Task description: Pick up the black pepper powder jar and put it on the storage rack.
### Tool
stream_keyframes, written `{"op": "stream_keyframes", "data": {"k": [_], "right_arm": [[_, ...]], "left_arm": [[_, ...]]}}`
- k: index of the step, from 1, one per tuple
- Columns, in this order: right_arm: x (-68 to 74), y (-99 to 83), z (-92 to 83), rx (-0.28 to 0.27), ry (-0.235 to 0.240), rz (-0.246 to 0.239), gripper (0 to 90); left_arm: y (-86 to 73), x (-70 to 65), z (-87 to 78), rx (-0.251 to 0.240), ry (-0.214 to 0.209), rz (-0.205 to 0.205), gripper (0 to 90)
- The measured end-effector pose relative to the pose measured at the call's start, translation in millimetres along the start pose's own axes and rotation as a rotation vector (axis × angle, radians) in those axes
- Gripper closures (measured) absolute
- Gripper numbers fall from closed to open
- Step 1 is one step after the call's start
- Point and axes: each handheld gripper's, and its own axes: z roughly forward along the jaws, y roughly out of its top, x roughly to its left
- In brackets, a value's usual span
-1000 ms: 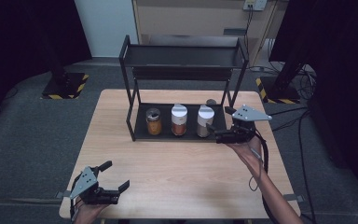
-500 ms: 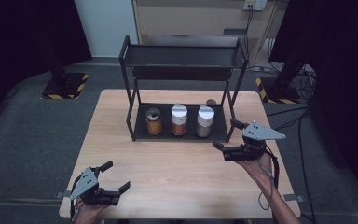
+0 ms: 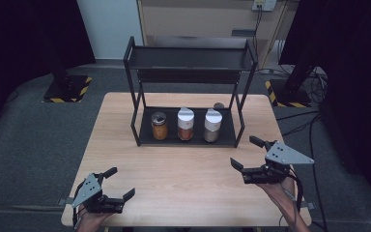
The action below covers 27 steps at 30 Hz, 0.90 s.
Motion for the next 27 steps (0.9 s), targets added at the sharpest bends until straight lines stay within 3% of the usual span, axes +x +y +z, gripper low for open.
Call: {"op": "stream_keyframes", "data": {"k": [16,27], "right_arm": [[10.9,-35.0,-36.7,0.02,-0.079,0.054,6.8],[21.5,-54.5,-52.0,0.024,-0.134,0.059,6.8]], "left_arm": [[0.8,-0.8,0.0,0.006,0.008,0.001,0.0],[0.7,-0.7,-0.2,0.005,0.006,-0.001,0.0]]}}
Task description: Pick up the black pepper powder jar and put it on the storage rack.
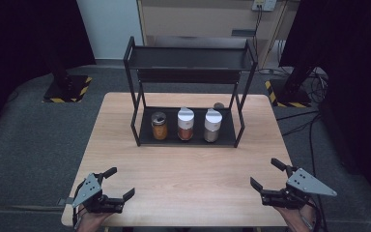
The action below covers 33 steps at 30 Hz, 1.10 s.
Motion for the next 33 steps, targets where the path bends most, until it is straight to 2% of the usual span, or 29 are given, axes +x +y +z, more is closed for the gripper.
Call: {"op": "stream_keyframes", "data": {"k": [10,24,33], "right_arm": [[1.5,-17.4,-0.6,0.031,-0.018,0.018,6.8],[-1.7,-38.3,1.5,0.026,-0.03,0.039,6.9],[-3.1,-42.8,1.6,0.031,-0.026,0.034,6.8]], "left_arm": [[0.1,-0.1,0.0,0.001,0.001,0.001,0.0],[-0.3,0.1,-0.2,-0.002,0.001,0.001,0.0],[-0.8,0.5,-0.3,-0.006,-0.003,0.001,0.0]]}}
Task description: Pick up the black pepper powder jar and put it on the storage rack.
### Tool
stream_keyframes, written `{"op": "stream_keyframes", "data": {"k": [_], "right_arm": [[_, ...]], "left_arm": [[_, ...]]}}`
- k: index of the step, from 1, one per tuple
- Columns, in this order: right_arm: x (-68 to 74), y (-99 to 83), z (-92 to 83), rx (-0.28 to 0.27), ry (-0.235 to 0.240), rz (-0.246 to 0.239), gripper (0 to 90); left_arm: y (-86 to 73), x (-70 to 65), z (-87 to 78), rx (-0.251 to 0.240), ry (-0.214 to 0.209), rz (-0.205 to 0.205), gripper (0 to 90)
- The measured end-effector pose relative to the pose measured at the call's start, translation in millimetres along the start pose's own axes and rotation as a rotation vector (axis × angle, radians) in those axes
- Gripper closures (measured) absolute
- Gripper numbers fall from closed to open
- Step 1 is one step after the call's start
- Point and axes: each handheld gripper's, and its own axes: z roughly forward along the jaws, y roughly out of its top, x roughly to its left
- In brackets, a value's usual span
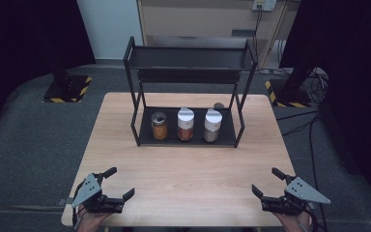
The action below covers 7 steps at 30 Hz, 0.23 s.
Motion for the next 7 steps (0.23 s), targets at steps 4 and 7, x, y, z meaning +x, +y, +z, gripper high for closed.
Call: {"op": "stream_keyframes", "data": {"k": [4,7], "right_arm": [[-0.4,-0.4,0.4,0.002,0.001,0.0,6.7],[-0.9,-0.5,0.8,0.006,0.002,0.004,6.7]], "left_arm": [[-0.1,0.2,0.3,0.0,-0.001,0.0,0.0],[0.0,0.1,0.3,0.001,-0.001,0.002,0.0]]}}
